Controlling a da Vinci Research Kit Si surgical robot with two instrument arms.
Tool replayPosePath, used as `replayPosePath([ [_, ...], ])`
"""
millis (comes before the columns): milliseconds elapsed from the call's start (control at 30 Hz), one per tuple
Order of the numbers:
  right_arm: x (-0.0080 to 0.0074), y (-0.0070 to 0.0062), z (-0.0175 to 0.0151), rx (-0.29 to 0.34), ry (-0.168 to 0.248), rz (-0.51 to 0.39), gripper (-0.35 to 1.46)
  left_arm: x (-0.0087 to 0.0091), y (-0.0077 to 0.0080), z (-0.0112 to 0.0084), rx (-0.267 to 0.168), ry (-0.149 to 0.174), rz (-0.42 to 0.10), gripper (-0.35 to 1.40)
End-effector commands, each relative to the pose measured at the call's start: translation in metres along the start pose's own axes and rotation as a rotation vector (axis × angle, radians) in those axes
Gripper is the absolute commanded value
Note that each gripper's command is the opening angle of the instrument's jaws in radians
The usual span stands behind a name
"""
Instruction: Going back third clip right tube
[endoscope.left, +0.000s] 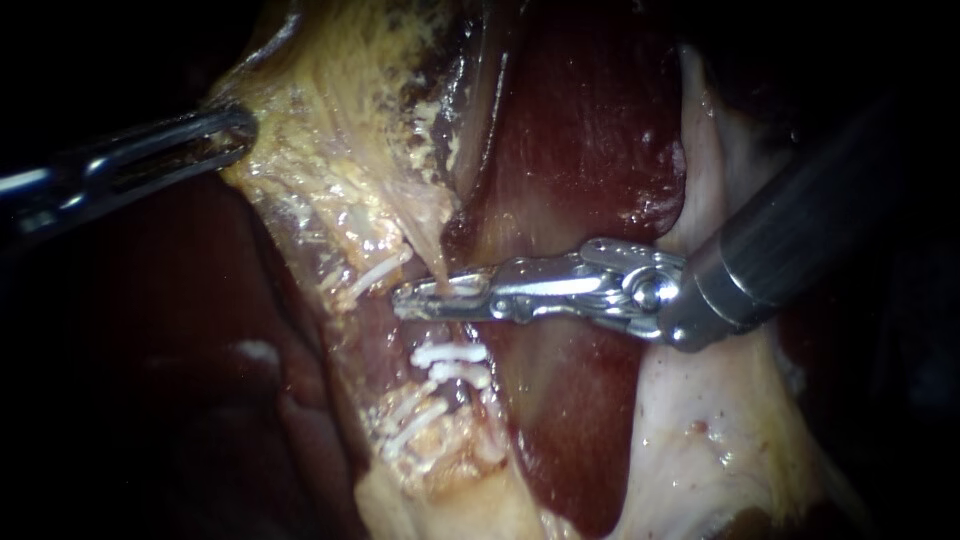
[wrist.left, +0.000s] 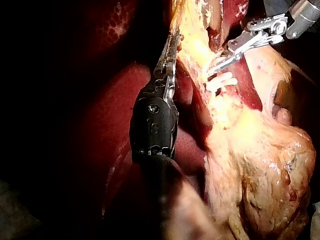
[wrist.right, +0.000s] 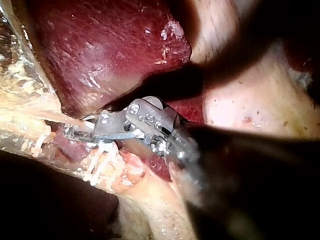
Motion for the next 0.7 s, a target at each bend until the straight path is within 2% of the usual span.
replayPosePath([
  [33, 0.0, 0.0, 0.0, 0.0, 0.0, 0.0, -0.35, 0.0, 0.0, 0.0, -0.001, 0.0, 0.0, -0.35],
  [100, 0.0, 0.0, 0.0, 0.0, 0.0, 0.0, -0.35, 0.0, 0.0, 0.0, -0.001, 0.0, 0.0, -0.35],
  [200, 0.0, 0.0, 0.0, 0.0, -0.001, -0.03, 0.19, 0.0, -0.0001, 0.0, -0.001, -0.001, 0.0, -0.35],
  [267, 0.0, 0.0, 0.0, 0.002, -0.006, -0.065, 0.45, 0.0, -0.0001, -0.0001, -0.001, -0.001, 0.0, -0.35],
  [300, 0.0001, 0.0001, 0.0, -0.003, 0.003, -0.088, 0.51, 0.0, -0.0001, -0.0001, -0.001, -0.001, 0.0, -0.35],
  [467, 0.0, 0.0, -0.0003, -0.012, 0.028, -0.189, 0.6, 0.0, -0.0001, -0.0001, -0.001, -0.001, 0.0, -0.35],
  [700, -0.0006, -0.0005, -0.0018, 0.006, 0.024, -0.322, 0.6, 0.0, -0.0001, -0.0001, -0.001, -0.001, 0.0, -0.35],
])
